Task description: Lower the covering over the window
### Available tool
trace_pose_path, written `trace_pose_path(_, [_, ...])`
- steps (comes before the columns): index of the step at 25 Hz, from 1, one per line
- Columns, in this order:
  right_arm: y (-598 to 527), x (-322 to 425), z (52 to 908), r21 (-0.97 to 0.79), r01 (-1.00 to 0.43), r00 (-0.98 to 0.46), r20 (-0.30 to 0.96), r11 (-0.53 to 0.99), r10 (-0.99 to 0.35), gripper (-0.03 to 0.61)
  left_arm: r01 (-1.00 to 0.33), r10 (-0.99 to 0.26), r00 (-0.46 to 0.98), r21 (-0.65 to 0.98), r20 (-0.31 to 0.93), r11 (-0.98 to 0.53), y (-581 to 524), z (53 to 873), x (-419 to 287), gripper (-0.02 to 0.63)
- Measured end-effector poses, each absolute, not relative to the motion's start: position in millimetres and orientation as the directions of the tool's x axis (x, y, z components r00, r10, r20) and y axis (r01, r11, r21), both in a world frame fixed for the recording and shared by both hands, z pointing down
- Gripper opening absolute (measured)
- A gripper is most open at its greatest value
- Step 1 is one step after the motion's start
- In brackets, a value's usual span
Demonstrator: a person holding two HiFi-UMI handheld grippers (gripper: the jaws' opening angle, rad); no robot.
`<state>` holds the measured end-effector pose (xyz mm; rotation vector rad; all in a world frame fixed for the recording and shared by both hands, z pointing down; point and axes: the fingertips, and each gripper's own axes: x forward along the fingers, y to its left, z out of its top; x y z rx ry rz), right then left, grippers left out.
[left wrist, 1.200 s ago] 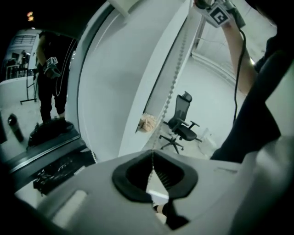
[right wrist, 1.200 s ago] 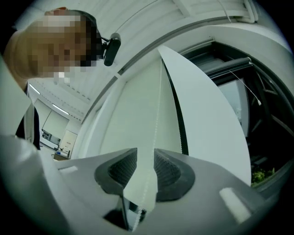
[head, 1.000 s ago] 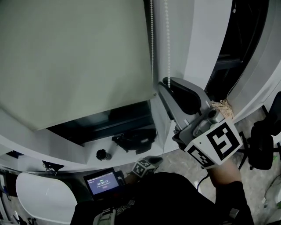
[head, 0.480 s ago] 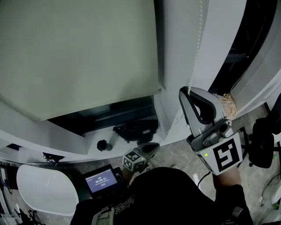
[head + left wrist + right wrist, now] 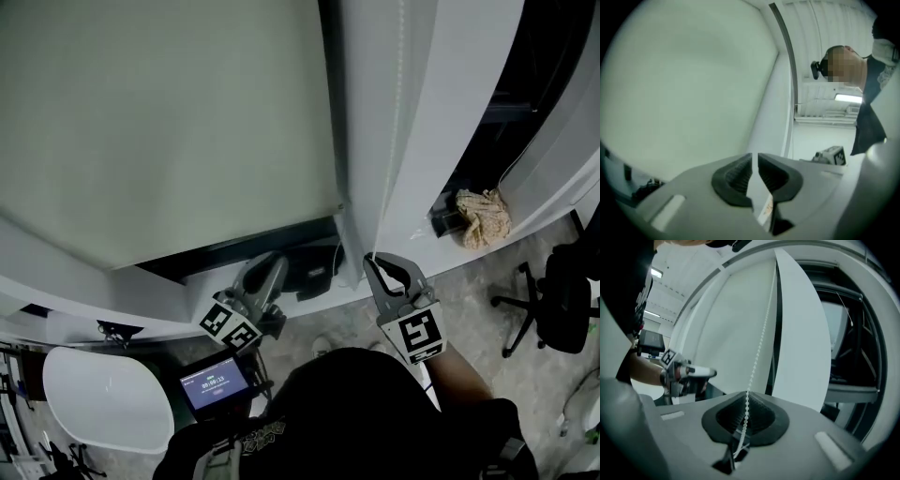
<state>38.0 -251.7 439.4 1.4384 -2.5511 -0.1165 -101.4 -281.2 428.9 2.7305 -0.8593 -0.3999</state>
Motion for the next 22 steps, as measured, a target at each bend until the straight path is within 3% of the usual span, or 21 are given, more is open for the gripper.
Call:
trace_pose_path(6, [-248, 35, 564, 0.026, -0.835, -0.502, 0.371, 0.549, -0.781, 0.012, -0.346, -0.421, 0.882, 0.315, -0.212, -0.884, -277, 395, -49, 0.029])
trace_pose_path(9, [-250, 30, 596, -0.078, -0.833, -0.526, 0.419, 0.547, -0.741, 0.012, -0.241, -0.324, 0.924, 0.347, -0.204, -0.906, -275, 391, -4, 0.052])
trace_pose_path(12, [-252, 24, 603, -0.049, -0.822, -0.528, 0.436, 0.567, -0.728, 0.012, -0.143, -0.246, 0.925, 0.335, -0.288, -0.931, -267, 353, 28, 0.071])
trace_pose_path(19, [-250, 23, 610, -0.010, -0.810, -0.525, 0.456, 0.586, -0.718, 0.012, -0.102, -0.139, 0.930, 0.125, -0.340, -0.987, -257, 289, 46, 0.092])
trace_pose_path(22, [-238, 19, 658, -0.017, -0.782, -0.514, 0.582, 0.623, -0.630, 0.012, -0.111, -0.146, 0.915, 0.113, -0.376, -0.987, -266, 272, 41, 0.092])
